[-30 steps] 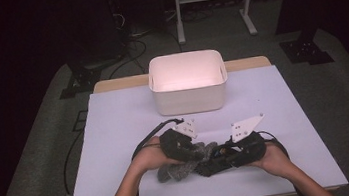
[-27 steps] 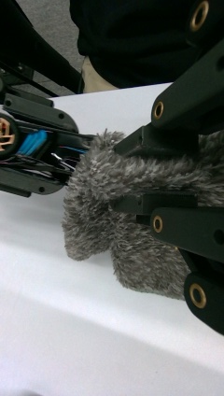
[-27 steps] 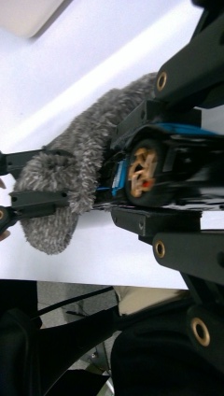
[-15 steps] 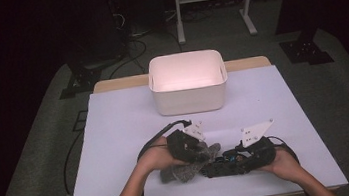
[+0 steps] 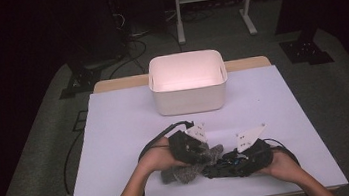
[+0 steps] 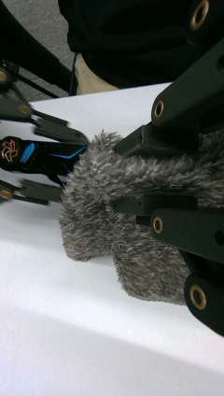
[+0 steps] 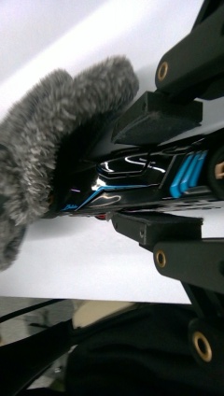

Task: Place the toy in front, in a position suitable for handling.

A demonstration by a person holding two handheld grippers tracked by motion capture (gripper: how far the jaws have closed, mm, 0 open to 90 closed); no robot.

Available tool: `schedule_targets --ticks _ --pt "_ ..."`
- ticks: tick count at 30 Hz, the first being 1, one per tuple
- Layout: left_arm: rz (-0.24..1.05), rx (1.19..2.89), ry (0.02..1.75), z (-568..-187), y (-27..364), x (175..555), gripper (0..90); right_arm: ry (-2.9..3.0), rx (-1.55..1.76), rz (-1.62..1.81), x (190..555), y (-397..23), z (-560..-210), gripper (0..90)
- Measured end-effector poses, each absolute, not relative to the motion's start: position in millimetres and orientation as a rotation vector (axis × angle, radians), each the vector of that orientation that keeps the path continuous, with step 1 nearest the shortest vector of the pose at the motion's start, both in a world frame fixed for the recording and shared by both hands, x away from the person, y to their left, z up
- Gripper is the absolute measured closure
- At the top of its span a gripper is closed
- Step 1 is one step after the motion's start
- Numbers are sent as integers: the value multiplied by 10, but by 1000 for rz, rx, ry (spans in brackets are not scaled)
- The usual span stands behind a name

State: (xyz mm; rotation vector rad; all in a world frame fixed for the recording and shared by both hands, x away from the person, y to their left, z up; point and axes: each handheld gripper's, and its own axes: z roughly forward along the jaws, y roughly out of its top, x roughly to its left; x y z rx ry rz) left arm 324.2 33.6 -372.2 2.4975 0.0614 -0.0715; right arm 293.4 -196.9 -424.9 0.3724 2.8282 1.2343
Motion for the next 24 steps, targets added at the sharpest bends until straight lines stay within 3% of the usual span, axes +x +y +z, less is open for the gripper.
schedule_targets --ticks 13,18,24 --pt "-44 2543 -15 -3694 194 3159 758 2850 380 1174 2877 -2010 -4313 487" --pt "-34 2548 -22 -3684 152 3155 759 2858 442 1178 2818 -2189 -4382 604" --pt "-54 2536 -74 -3670 -32 3113 760 2835 418 1206 2804 -2171 -4408 606"
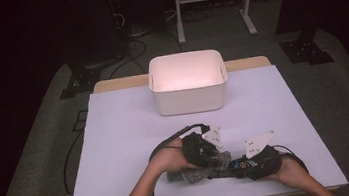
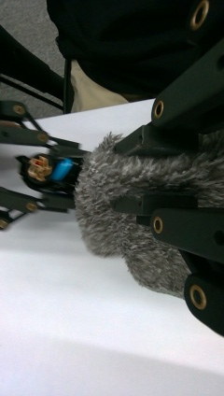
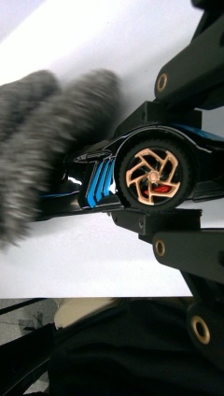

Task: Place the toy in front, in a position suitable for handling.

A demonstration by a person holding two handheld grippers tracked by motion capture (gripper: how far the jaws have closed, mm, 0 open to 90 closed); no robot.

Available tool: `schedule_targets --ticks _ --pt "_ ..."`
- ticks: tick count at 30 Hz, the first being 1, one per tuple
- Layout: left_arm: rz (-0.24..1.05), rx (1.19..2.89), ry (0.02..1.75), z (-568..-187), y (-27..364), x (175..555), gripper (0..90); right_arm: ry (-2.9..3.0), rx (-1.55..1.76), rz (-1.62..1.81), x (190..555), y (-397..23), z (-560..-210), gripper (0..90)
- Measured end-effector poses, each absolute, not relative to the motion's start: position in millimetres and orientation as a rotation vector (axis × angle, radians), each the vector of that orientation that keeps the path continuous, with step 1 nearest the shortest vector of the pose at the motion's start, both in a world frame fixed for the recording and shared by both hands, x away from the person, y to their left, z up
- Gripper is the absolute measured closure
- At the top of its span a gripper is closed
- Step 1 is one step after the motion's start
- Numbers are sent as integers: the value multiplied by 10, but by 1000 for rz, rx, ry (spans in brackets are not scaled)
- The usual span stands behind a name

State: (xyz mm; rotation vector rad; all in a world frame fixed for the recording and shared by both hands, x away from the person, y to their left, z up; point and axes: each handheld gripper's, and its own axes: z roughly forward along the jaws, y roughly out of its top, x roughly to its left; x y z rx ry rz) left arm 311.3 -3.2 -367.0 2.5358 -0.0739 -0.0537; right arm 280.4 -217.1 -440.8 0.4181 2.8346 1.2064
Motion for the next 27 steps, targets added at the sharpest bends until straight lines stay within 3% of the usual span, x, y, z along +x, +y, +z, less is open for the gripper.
schedule_targets --ticks 7,12,27 --pt "-73 2531 -146 -3689 -355 3066 760 2829 433 1220 2806 -2133 -4415 605" --pt "-45 2559 -150 -3683 -355 3063 760 2825 428 1220 2807 -2135 -4420 606" --pt "27 2572 66 -3681 521 3159 758 2847 419 1193 2841 -2139 -4412 609"
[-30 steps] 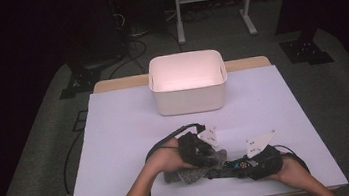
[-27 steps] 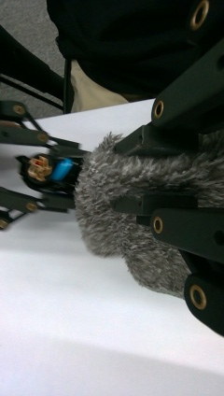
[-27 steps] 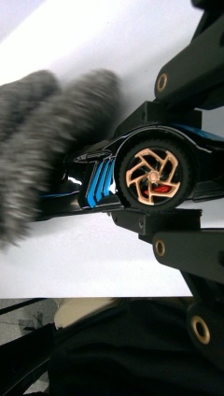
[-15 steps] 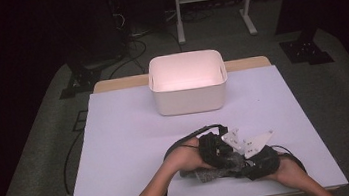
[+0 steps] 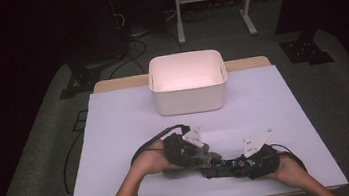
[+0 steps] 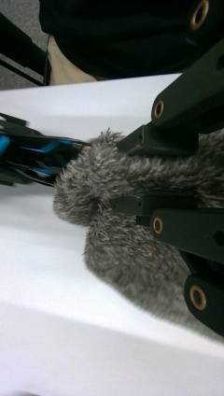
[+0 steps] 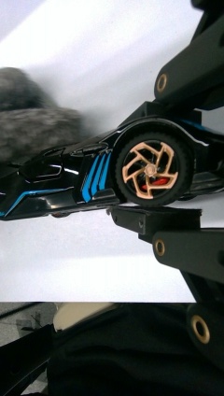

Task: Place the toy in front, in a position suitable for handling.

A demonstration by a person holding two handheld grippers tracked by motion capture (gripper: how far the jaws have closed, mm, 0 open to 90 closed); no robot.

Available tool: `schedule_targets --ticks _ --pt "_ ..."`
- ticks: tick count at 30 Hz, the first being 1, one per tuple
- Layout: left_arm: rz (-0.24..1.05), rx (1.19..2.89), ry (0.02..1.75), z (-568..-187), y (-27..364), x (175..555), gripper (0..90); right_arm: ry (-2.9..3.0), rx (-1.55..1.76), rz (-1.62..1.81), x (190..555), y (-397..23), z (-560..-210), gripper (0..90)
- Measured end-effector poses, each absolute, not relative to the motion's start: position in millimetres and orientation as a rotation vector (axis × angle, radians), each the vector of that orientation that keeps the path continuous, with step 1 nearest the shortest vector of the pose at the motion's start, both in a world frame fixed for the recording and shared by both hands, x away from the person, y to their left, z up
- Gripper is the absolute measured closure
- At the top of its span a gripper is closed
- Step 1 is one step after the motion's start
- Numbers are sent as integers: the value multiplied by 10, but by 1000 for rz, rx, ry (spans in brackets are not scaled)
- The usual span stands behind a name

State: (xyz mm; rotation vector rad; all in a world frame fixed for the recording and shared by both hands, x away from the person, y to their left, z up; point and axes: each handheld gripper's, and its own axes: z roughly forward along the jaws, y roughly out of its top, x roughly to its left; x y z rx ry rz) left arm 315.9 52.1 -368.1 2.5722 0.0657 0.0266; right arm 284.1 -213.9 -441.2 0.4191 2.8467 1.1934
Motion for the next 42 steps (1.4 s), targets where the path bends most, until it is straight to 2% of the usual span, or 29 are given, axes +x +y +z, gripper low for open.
schedule_targets --ticks 8,12,13,22,38,42 --pt "-52 2498 138 -3851 743 3174 757 2874 413 1136 2878 -2084 -4354 586" --pt "-70 2478 136 -3902 722 3179 757 2892 402 1068 2881 -2031 -4308 508" --pt "-79 2473 139 -3916 714 3175 757 2880 406 1059 2878 -2024 -4297 464" --pt "-103 2461 139 -3954 716 3176 757 2886 305 1025 2926 -1768 -4153 495" --pt "-136 2413 141 -4002 768 3194 757 2981 165 813 3007 -1279 -4161 557" --pt "-132 2379 162 -3931 855 3224 758 2968 182 876 3026 -1260 -4140 562"
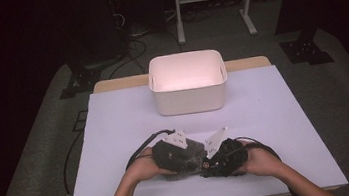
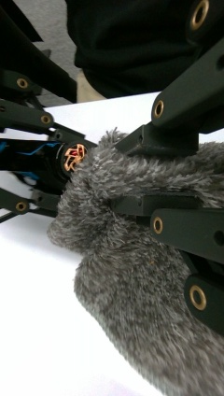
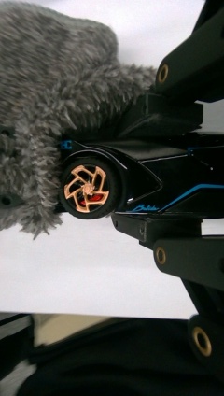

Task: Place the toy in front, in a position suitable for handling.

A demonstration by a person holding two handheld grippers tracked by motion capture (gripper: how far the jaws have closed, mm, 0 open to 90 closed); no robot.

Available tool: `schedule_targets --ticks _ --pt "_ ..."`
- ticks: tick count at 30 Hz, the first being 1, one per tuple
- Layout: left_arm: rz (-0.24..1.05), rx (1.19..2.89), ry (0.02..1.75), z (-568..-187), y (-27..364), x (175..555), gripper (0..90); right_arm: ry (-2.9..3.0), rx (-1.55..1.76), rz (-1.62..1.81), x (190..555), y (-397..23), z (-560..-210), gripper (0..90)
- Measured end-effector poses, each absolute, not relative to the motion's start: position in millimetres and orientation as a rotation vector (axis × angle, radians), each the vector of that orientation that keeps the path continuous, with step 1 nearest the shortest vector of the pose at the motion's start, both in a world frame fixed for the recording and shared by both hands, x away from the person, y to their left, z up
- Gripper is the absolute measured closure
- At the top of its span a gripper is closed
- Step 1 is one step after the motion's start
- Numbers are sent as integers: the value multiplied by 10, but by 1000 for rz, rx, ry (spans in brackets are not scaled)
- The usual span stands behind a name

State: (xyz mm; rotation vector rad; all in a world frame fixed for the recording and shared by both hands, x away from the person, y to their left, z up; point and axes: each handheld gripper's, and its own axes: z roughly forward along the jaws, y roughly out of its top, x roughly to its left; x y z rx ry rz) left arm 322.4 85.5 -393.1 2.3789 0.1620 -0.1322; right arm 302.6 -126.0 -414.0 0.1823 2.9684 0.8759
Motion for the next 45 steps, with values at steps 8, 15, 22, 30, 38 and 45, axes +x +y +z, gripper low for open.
schedule_targets --ticks 8,15,22,30,38,45 --pt "-26 2343 135 -3480 1011 3213 759 2873 213 1206 3113 -1205 -4006 563" --pt "21 2347 88 -3253 953 3176 759 2817 201 1319 3125 -1161 -3893 562" --pt "-11 2305 72 -3271 901 3174 759 2785 221 1354 3074 -1303 -3890 562" --pt "-29 2329 107 -3369 920 3190 758 2754 244 1373 3038 -1481 -3871 562" --pt "-75 2327 129 -3494 898 3220 756 2738 286 1382 3009 -1652 -3846 561" --pt "-75 2312 124 -3455 908 3232 756 2735 288 1388 2990 -1634 -3839 563"
